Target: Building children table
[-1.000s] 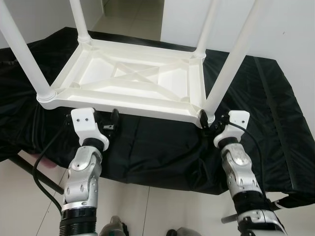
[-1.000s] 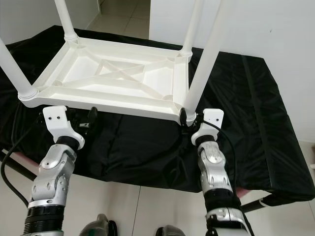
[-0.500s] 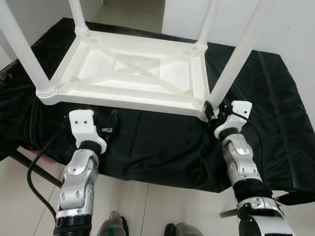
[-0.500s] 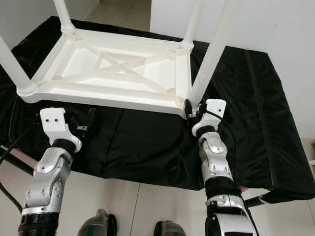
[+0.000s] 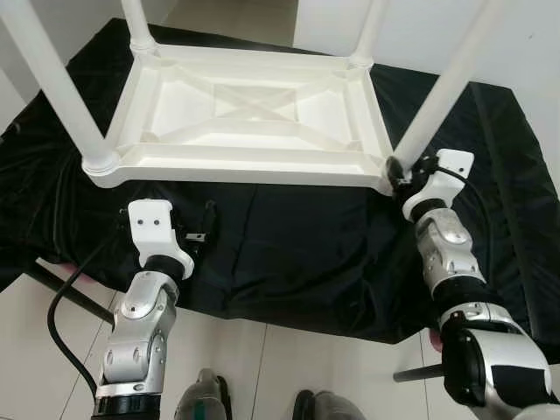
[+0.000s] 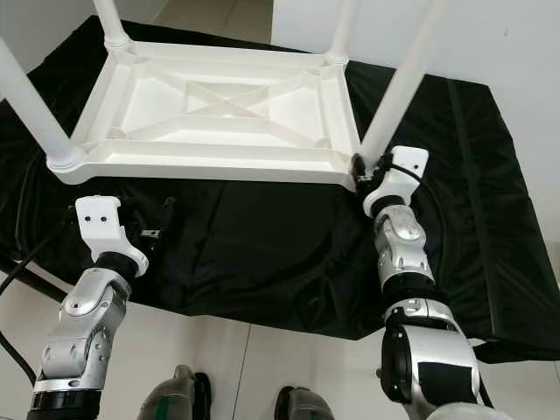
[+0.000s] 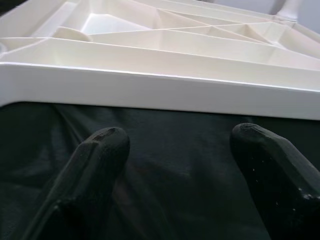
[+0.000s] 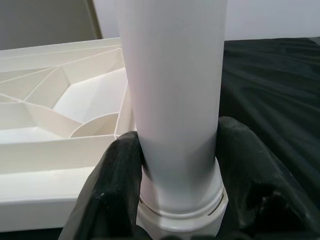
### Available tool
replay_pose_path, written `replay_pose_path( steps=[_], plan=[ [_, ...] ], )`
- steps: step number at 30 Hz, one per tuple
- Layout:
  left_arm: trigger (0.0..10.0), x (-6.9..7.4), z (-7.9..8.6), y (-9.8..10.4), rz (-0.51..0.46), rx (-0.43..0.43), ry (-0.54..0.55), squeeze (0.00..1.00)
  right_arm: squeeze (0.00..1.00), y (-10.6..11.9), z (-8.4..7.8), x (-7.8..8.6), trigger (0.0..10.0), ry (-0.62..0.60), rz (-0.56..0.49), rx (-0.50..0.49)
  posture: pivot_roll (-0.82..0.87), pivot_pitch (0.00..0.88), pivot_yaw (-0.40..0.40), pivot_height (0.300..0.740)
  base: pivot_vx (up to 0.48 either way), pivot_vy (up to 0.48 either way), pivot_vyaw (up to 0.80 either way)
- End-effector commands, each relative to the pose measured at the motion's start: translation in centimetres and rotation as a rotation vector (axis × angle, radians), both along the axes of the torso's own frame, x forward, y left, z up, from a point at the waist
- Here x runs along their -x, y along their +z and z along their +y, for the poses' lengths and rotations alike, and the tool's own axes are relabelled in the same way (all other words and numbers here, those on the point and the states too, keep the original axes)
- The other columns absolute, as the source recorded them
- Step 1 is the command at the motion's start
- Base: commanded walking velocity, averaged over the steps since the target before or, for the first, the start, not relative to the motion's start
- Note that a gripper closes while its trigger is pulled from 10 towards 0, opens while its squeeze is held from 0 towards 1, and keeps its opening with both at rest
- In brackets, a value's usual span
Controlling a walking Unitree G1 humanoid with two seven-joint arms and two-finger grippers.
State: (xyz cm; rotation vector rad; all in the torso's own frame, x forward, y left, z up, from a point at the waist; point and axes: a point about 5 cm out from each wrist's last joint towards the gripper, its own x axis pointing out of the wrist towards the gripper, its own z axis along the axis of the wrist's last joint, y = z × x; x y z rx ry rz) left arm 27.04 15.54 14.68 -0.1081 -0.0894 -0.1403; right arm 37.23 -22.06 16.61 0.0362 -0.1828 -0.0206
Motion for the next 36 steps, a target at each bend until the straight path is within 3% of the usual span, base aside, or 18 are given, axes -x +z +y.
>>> replay_pose_path(
  steps=[1, 2, 9, 10, 20, 21, 25, 26, 28, 29, 30, 31, 36],
  plan=[
    [10.0, 0.3, -0.4, 0.0, 0.000, 0.000, -0.081, 0.00, 0.00, -0.1, -1.4, 0.4, 3.6, -0.083, -0.012, -0.017, 0.11, 0.139, -0.023, 0.740, 0.000, 0.000, 0.00],
    [10.0, 0.2, -0.3, 0.0, 0.000, -0.002, -0.081, 0.00, 0.00, -0.2, -1.4, 0.6, 10.0, -0.094, -0.022, -0.021, 0.11, 0.136, -0.020, 0.740, 0.000, 0.000, 0.00],
    [10.0, 0.0, -0.4, 0.1, 0.000, -0.004, -0.091, 0.00, 0.00, -0.4, -1.2, 1.1, 10.0, -0.123, -0.082, -0.070, 0.10, 0.129, -0.014, 0.740, 0.000, 0.000, 0.00],
    [10.0, -0.1, -0.4, 0.1, -0.003, -0.006, -0.093, 0.00, 1.00, -0.5, -0.9, 1.5, 10.0, -0.115, -0.108, -0.088, 0.10, 0.122, -0.011, 0.740, 0.000, 0.000, 0.00],
    [10.0, -0.6, -0.2, 0.1, -0.002, -0.035, -0.101, 0.00, 1.00, -1.0, 1.1, 4.0, 10.0, -0.085, -0.200, -0.075, 0.09, 0.102, -0.003, 0.740, 0.000, 0.000, 0.00],
    [10.0, -0.9, -0.1, -0.1, 0.004, -0.050, -0.110, 0.00, 0.00, -1.1, 1.4, 4.5, 10.0, -0.071, -0.204, -0.064, 0.09, 0.091, -0.003, 0.740, 0.000, 0.000, 0.00],
    [10.0, -1.1, 0.2, -0.4, 0.020, -0.068, -0.124, 0.00, 0.00, -1.5, 2.0, 5.0, 10.0, -0.044, -0.192, -0.058, 0.08, 0.084, -0.003, 0.740, 0.000, 0.000, 0.00],
    [10.0, -1.1, 0.2, -0.4, 0.020, -0.068, -0.124, 0.15, 0.00, -1.5, 2.0, 5.0, 10.0, -0.044, -0.192, -0.058, 0.08, 0.084, -0.003, 0.740, 0.000, 0.000, 0.00],
    [10.0, -1.1, 0.2, -0.4, 0.020, -0.068, -0.124, 0.15, 0.00, -1.5, 2.0, 5.0, 10.0, -0.044, -0.192, -0.058, 0.08, 0.084, -0.003, 0.740, 0.000, 0.000, 0.00],
    [10.0, -1.4, 0.6, -0.6, 0.033, -0.073, -0.122, 0.91, 0.00, -2.0, 2.5, 5.3, 10.0, -0.027, -0.177, -0.053, 0.08, 0.075, -0.002, 0.740, 0.000, 0.000, 0.00],
    [10.0, -1.4, 0.6, -0.6, 0.033, -0.073, -0.122, 0.91, 0.00, -2.0, 2.5, 5.3, 10.0, -0.027, -0.177, -0.053, 0.08, 0.075, -0.002, 0.740, 0.000, 0.000, 0.00],
    [10.0, -1.6, 0.9, -0.8, 0.042, -0.079, -0.127, 1.00, 0.00, -2.5, 3.1, 5.6, 10.0, -0.010, -0.164, -0.053, 0.08, 0.067, 0.001, 0.740, 0.000, 0.000, 0.00],
    [10.0, -1.8, 1.1, -1.2, 0.054, -0.097, -0.142, 1.00, 0.00, -3.2, 4.2, 6.2, 10.0, 0.010, -0.140, -0.061, 0.07, 0.053, 0.003, 0.740, 0.000, 0.000, 0.00]
  ],
)
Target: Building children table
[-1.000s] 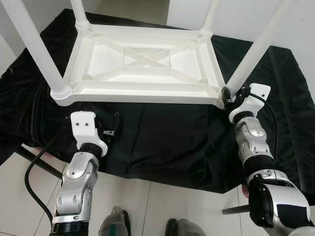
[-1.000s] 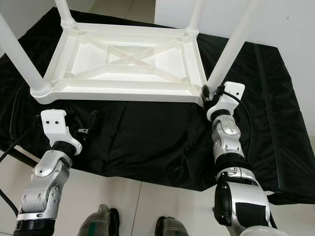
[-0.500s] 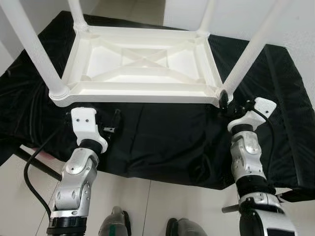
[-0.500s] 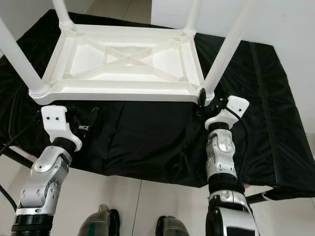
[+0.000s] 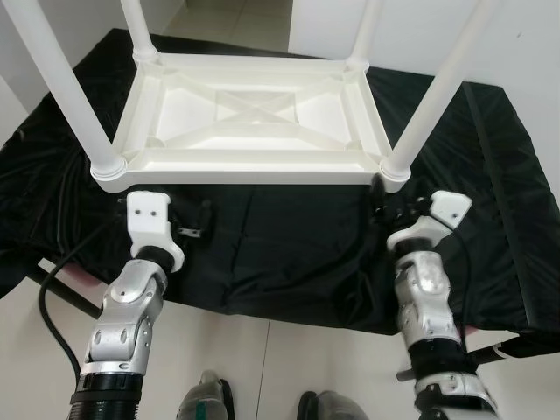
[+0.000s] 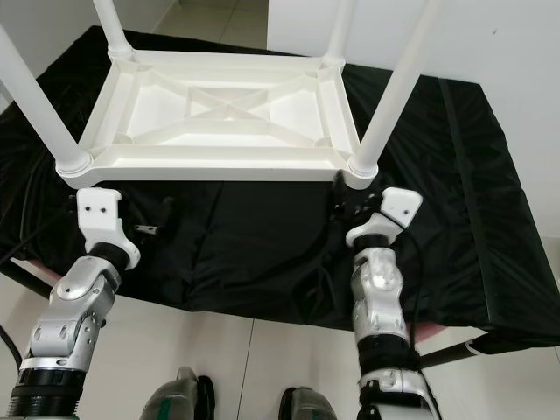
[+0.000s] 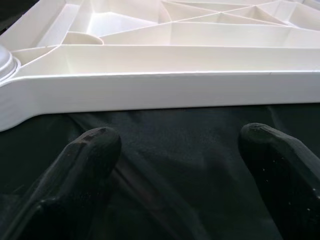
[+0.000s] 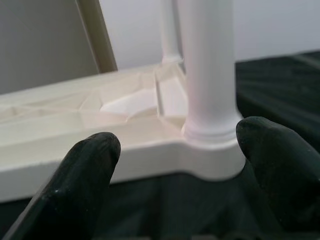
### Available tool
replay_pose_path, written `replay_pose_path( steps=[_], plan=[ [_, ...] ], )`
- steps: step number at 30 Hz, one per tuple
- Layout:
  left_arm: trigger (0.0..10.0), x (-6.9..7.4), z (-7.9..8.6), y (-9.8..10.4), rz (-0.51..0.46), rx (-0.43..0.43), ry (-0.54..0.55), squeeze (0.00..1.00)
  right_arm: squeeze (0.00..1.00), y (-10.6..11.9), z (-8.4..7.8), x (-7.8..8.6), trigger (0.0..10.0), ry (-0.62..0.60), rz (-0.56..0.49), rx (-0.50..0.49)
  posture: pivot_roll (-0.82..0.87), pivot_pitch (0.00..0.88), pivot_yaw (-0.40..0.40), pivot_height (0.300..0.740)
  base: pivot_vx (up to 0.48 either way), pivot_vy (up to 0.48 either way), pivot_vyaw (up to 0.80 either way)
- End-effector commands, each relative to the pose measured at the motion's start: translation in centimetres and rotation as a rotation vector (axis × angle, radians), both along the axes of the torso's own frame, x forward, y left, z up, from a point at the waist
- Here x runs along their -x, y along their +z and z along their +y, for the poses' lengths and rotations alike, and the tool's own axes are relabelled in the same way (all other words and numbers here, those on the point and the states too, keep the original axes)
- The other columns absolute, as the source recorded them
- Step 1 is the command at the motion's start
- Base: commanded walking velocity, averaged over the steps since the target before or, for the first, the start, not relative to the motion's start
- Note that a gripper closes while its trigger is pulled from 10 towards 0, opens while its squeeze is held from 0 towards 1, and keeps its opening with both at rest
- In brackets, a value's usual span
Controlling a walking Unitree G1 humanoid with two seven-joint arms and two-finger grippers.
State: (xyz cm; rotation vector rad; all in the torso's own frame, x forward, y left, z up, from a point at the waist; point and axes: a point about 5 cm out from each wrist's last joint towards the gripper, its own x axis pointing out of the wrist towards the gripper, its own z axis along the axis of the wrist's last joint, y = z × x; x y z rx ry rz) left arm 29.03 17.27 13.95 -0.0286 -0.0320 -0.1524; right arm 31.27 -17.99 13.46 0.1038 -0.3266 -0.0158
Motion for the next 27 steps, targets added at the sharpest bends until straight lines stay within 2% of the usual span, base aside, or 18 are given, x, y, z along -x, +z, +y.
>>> replay_pose_path(
  steps=[1, 4, 6, 7, 10, 11, 12, 13, 15, 18, 23, 25, 26, 27],
  plan=[
    [10.0, 0.2, -0.4, -0.5, 0.009, -0.022, -0.132, 1.00, 0.00, -0.3, 0.4, 0.3, 10.0, 0.009, 0.011, 0.007, 0.07, 0.050, 0.004, 0.740, 0.000, 0.000, 0.00],
    [10.0, -0.1, 0.0, -0.6, 0.011, -0.057, -0.133, 1.00, 0.00, -0.5, 0.8, 0.5, 10.0, 0.024, 0.019, 0.015, 0.07, 0.050, 0.004, 0.740, 0.000, 0.000, 0.00],
    [10.0, -0.8, 1.4, -0.5, 0.018, -0.109, -0.112, 1.00, 0.00, -0.7, 1.2, 0.9, 10.0, 0.049, 0.034, 0.026, 0.07, 0.050, 0.004, 0.740, 0.000, 0.000, 0.00],
    [10.0, -1.2, 1.9, -0.1, 0.013, -0.126, -0.113, 0.00, 0.00, -0.8, 1.4, 1.0, 10.0, 0.064, 0.038, 0.038, 0.07, 0.051, 0.003, 0.740, 0.000, 0.000, 0.00],
    [10.0, -1.7, 2.2, 0.4, 0.001, -0.110, -0.120, 0.00, 0.00, -0.9, 1.5, 1.2, 10.0, 0.074, 0.042, 0.049, 0.06, 0.051, 0.003, 0.740, 0.000, 0.000, 0.00],
    [10.0, -2.3, 2.1, 1.2, -0.019, -0.087, -0.141, 0.00, 0.00, -1.1, 1.7, 1.3, 10.0, 0.087, 0.047, 0.059, 0.06, 0.053, 0.001, 0.740, 0.000, 0.000, 0.00],
    [10.0, -2.3, 2.1, 1.2, -0.019, -0.087, -0.141, 0.00, 0.00, -1.1, 1.7, 1.3, 10.0, 0.087, 0.047, 0.059, 0.06, 0.053, 0.001, 0.740, 0.000, 0.000, 0.00],
    [10.0, -3.2, 1.5, 2.3, -0.054, -0.103, -0.195, 0.00, 0.00, -1.3, 2.0, 1.6, 10.0, 0.107, 0.057, 0.069, 0.06, 0.054, 0.001, 0.740, 0.000, 0.000, 0.00],
    [10.0, -3.5, 1.2, 2.5, -0.063, -0.119, -0.211, 0.00, 0.00, -1.3, 2.0, 1.7, 10.0, 0.111, 0.061, 0.070, 0.06, 0.054, 0.001, 0.740, 0.000, 0.000, 0.00],
    [10.0, -4.8, -0.9, 3.7, -0.079, -0.054, -0.317, 0.00, 0.00, -1.3, 2.5, 2.0, 10.0, 0.131, 0.061, 0.084, 0.05, 0.060, -0.002, 0.740, 0.000, 0.000, 0.00],
    [10.0, -5.4, -2.2, 4.3, -0.083, -0.037, -0.385, 0.00, 0.00, -1.2, 2.8, 2.2, 10.0, 0.142, 0.061, 0.091, 0.04, 0.063, 0.000, 0.740, 0.000, 0.000, 0.00],
    [10.0, -6.2, -3.6, 4.8, -0.083, -0.040, -0.462, 0.00, 0.00, -1.3, 3.2, 2.4, 10.0, 0.160, 0.067, 0.099, 0.04, 0.067, 0.002, 0.740, 0.000, 0.000, 0.00],
    [10.0, -6.2, -3.6, 4.8, -0.083, -0.040, -0.462, 0.00, 0.00, -1.3, 3.2, 2.4, 10.0, 0.160, 0.067, 0.099, 0.04, 0.067, 0.002, 0.740, 0.000, 0.000, 0.00],
    [10.0, -6.7, -4.3, 5.0, -0.079, -0.052, -0.491, 0.00, 0.00, -1.4, 3.3, 2.6, 10.0, 0.170, 0.071, 0.103, 0.04, 0.067, 0.002, 0.740, 0.000, 0.000, 0.00]
  ],
)
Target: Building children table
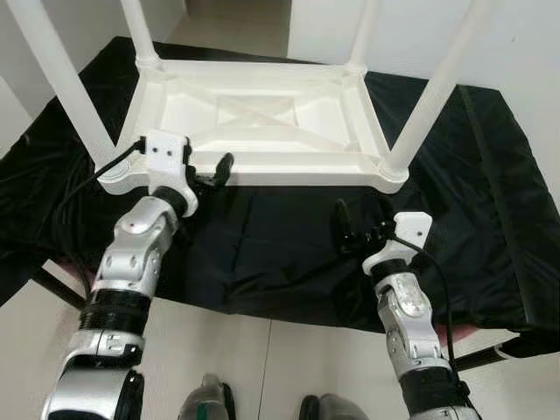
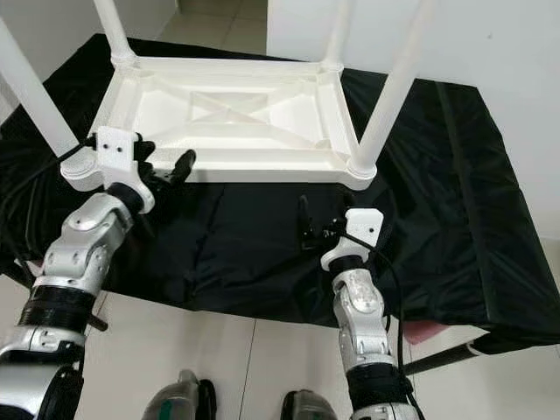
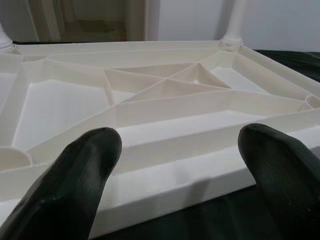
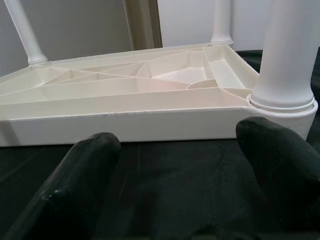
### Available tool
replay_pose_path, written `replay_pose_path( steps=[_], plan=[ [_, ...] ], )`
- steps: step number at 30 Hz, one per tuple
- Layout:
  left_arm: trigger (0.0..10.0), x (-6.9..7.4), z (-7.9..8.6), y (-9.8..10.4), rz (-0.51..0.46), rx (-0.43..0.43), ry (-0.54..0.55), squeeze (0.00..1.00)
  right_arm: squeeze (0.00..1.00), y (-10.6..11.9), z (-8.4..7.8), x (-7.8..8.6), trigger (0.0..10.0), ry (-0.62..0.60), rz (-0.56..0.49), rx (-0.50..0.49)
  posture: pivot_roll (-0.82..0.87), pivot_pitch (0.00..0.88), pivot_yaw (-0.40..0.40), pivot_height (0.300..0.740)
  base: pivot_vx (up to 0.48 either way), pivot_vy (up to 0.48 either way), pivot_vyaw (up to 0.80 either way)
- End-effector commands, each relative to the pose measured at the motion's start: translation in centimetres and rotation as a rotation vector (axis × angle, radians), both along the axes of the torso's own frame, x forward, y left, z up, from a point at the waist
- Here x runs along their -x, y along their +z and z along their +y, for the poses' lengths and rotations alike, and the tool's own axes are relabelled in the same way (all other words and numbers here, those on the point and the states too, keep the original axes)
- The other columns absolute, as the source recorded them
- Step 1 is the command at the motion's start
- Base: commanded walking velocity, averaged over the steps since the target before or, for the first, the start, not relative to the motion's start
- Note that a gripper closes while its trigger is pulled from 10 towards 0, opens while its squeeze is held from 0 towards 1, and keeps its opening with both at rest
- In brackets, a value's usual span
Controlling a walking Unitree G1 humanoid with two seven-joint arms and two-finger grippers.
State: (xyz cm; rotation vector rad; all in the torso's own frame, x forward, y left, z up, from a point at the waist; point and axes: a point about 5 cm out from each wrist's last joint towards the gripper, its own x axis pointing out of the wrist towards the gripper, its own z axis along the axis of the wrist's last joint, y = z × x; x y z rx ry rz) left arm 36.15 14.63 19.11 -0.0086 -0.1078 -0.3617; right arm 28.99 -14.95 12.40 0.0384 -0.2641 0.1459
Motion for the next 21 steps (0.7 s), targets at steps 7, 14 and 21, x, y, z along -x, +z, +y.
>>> replay_pose_path(
  steps=[7, 14, 21],
  plan=[
    [10.0, -1.2, -2.7, 0.2, 0.021, -0.114, -0.337, 0.00, 0.00, -0.5, 0.4, 0.7, 10.0, 0.034, 0.032, 0.028, 0.03, 0.074, 0.006, 0.740, 0.000, 0.000, 0.00],
    [10.0, -1.8, -4.9, 0.8, 0.019, -0.239, -0.500, 0.00, 0.00, -0.5, 0.2, 1.1, 10.0, 0.039, 0.037, 0.046, -0.01, 0.082, 0.016, 0.740, 0.000, 0.000, 0.00],
    [10.0, -1.7, -6.7, 0.2, 0.029, -0.316, -0.602, 0.00, 0.00, -0.5, 0.1, 1.6, 10.0, 0.046, 0.044, 0.061, -0.03, 0.087, 0.026, 0.740, 0.000, 0.000, 0.00]
  ],
)
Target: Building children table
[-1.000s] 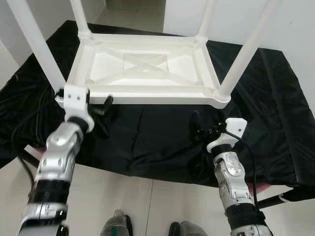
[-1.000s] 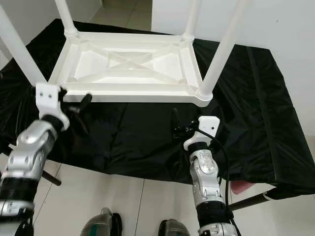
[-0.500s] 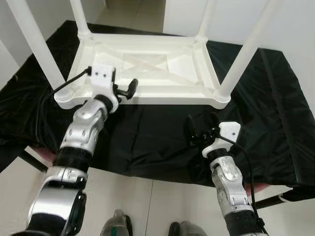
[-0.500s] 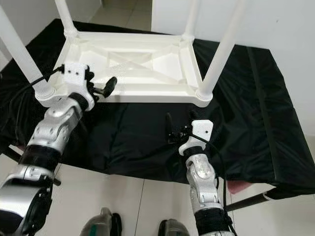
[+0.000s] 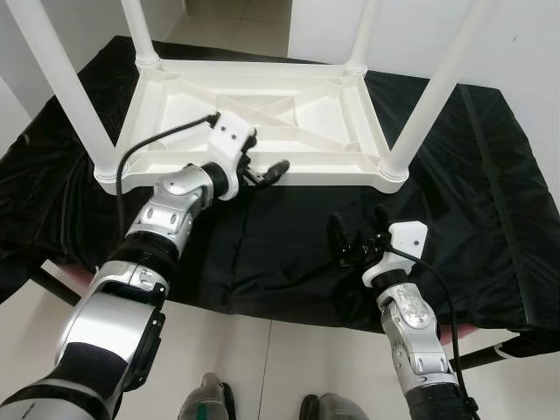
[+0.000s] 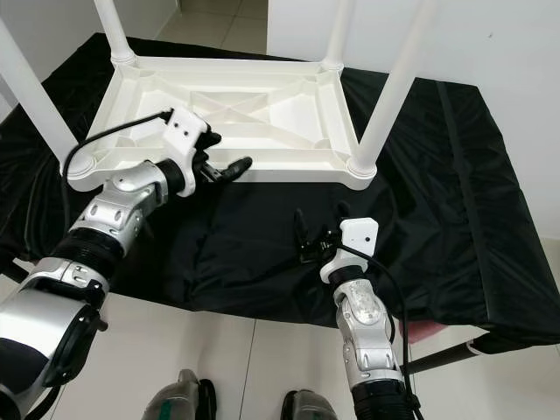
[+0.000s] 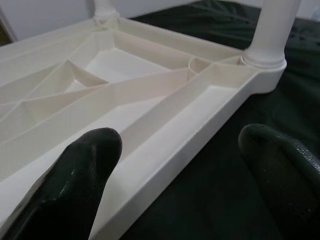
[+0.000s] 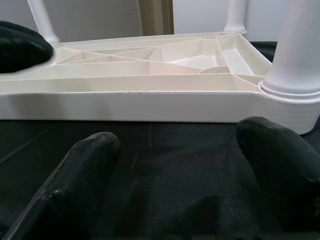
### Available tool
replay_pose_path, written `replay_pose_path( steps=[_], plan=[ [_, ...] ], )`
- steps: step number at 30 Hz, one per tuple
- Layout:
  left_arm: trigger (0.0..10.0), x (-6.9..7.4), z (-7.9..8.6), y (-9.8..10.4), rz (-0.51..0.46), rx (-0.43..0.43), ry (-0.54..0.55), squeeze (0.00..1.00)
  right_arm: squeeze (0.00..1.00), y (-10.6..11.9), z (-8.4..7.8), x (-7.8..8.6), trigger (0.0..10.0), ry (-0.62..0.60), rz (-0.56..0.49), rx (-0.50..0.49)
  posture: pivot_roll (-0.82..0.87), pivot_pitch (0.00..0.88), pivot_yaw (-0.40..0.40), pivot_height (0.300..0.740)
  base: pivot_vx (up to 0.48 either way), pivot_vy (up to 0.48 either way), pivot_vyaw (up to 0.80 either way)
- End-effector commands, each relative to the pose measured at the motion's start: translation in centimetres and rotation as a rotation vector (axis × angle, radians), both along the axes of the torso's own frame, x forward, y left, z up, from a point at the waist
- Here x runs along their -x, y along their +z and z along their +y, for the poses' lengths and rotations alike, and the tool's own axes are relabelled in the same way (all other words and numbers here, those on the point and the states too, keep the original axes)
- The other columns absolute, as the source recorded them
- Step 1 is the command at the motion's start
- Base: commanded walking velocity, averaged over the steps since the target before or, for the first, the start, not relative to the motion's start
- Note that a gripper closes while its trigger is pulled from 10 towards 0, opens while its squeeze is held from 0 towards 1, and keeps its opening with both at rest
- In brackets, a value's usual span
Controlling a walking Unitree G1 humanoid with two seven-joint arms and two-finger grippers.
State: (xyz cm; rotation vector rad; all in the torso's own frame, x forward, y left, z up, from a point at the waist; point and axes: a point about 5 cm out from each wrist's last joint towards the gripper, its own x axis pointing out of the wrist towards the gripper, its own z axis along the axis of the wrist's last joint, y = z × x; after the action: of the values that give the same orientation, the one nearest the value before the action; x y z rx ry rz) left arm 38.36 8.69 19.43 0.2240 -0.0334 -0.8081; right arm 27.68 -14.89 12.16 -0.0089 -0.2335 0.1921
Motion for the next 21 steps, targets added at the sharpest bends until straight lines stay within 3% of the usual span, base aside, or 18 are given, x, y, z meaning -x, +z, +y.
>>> replay_pose_path(
  steps=[1, 10, 21],
  plan=[
    [10.0, 0.5, -0.8, -0.1, 0.015, -0.057, -0.166, 0.00, 0.00, -0.3, 0.0, 0.3, 10.0, 0.006, 0.018, 0.006, -0.03, 0.087, 0.026, 0.740, 0.000, 0.000, 0.00],
    [10.0, 0.0, -1.4, -1.5, 0.062, -0.202, -0.183, 0.00, 0.00, -0.2, 0.5, 0.6, 10.0, 0.016, 0.015, 0.003, -0.04, 0.082, 0.041, 0.740, 0.000, 0.000, 0.00],
    [10.0, -0.5, -1.8, -1.7, 0.055, -0.320, -0.158, 0.00, 0.00, 0.2, 0.5, 1.2, 10.0, -0.005, 0.008, -0.001, -0.08, 0.097, 0.072, 0.740, 0.000, 0.000, 0.00]
  ],
)
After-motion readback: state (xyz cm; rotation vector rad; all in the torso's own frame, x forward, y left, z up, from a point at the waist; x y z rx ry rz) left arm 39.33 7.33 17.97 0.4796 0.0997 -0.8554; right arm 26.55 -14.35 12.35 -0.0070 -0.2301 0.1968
